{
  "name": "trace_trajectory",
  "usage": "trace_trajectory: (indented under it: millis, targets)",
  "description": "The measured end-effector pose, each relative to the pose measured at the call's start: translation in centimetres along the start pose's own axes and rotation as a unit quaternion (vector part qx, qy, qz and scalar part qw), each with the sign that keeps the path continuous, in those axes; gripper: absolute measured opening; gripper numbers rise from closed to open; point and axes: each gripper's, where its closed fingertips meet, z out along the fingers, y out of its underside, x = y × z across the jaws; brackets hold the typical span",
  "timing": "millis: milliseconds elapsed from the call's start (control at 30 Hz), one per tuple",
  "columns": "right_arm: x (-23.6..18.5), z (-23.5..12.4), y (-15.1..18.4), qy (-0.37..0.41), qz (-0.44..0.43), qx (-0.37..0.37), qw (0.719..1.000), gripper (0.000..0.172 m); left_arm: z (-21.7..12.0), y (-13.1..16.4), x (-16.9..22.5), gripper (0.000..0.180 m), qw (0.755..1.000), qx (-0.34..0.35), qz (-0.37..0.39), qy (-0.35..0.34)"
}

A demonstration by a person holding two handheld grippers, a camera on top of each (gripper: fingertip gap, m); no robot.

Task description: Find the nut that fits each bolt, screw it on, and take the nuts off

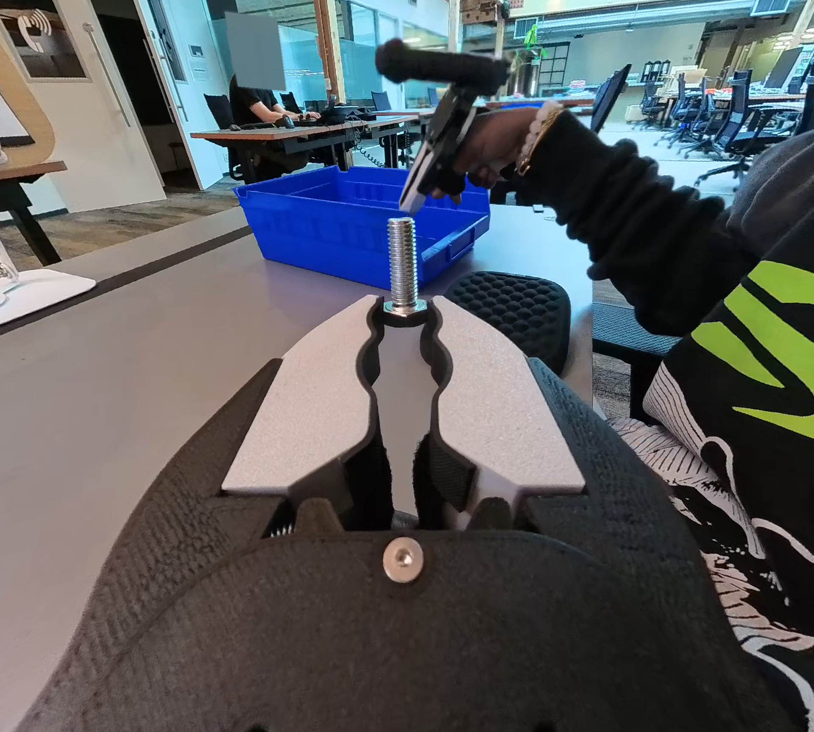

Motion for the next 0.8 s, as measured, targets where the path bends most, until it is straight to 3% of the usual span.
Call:
trace_trajectory:
  millis: [200, 433, 533, 633, 700, 800]
  targets:
    - [0.9, 3.8, 3.1, -0.018, -0.001, -0.118, 0.993, 0.018, -0.2, 0.0, -0.3, 0.018, 1.0, -0.001, -0.001, -0.006]
    - [0.7, 4.8, 4.0, -0.039, 0.004, -0.141, 0.989, 0.018, -0.1, 0.2, -0.4, 0.018, 1.0, -0.002, -0.004, -0.007]
    - [0.6, 4.1, 3.6, -0.037, 0.003, -0.128, 0.991, 0.027, -0.1, 0.2, -0.4, 0.018, 1.0, -0.002, -0.005, -0.007]
    - [-0.3, 2.0, 1.1, -0.037, -0.002, -0.047, 0.998, 0.03, 0.0, 0.2, -0.5, 0.018, 1.0, -0.002, -0.007, -0.01]
    - [-2.7, -0.7, -2.3, -0.063, -0.016, 0.063, 0.996, 0.032, 0.0, 0.3, -0.6, 0.018, 1.0, -0.002, -0.009, -0.014]
    - [-11.3, -7.1, -7.4, -0.194, -0.078, 0.257, 0.943, 0.031, 0.2, 0.4, -0.6, 0.019, 1.0, -0.005, -0.012, -0.016]
